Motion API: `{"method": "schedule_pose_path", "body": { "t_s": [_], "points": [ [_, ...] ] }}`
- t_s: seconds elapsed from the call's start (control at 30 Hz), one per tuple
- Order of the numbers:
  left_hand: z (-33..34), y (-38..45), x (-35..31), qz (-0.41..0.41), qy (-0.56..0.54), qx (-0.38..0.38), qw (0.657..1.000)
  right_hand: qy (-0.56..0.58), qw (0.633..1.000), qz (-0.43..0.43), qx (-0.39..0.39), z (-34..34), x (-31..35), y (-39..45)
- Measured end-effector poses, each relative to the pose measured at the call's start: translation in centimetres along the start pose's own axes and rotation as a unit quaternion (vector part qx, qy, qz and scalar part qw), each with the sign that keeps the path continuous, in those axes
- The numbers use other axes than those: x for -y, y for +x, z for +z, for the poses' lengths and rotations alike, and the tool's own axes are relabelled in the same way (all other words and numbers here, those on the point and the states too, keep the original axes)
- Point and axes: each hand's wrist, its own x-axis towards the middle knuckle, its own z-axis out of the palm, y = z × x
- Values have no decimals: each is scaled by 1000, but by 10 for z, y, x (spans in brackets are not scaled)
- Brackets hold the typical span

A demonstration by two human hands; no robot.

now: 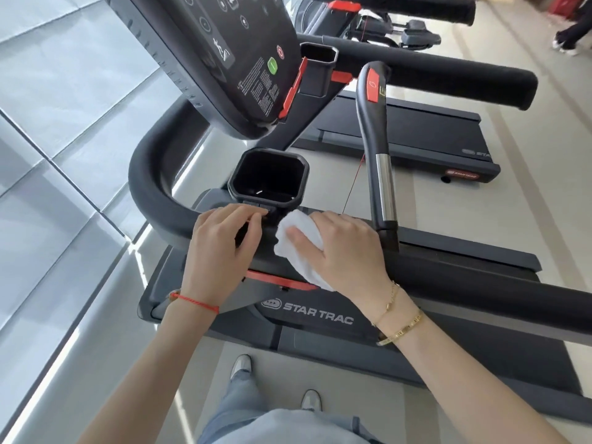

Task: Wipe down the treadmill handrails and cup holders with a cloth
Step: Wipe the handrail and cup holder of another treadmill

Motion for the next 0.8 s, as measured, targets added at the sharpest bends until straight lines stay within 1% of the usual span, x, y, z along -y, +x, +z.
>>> {"method": "schedule_pose_path", "body": {
  "t_s": [0.07,0.13,0.2,0.3,0.37,0.4,0.47,0.53,0.57,0.7,0.8],
  "points": [
    [-8,11,11,-1,-12,4,1000,9,1000,11,-2,4,13,8],
    [-14,25,25,0,-18,5,1000,12,999,49,8,5,20,11],
    [-17,41,37,-6,-14,16,1000,39,991,127,18,5,20,13],
    [-18,64,53,-20,-15,44,999,115,959,260,-20,2,13,28],
    [-17,77,60,-18,-18,77,997,128,948,291,-31,4,10,48],
    [-16,83,63,-16,-15,94,995,135,947,292,-16,7,11,60],
    [-13,92,67,-12,-8,125,992,158,944,285,50,18,17,79],
    [-10,99,69,-8,-12,151,988,153,942,277,112,29,23,89],
    [-8,101,70,-4,-16,163,987,146,941,278,125,33,23,91],
    [1,108,72,-4,-29,198,980,145,942,274,131,39,16,95],
    [5,109,75,-15,-28,219,975,101,961,222,131,41,5,116]
  ]
}}
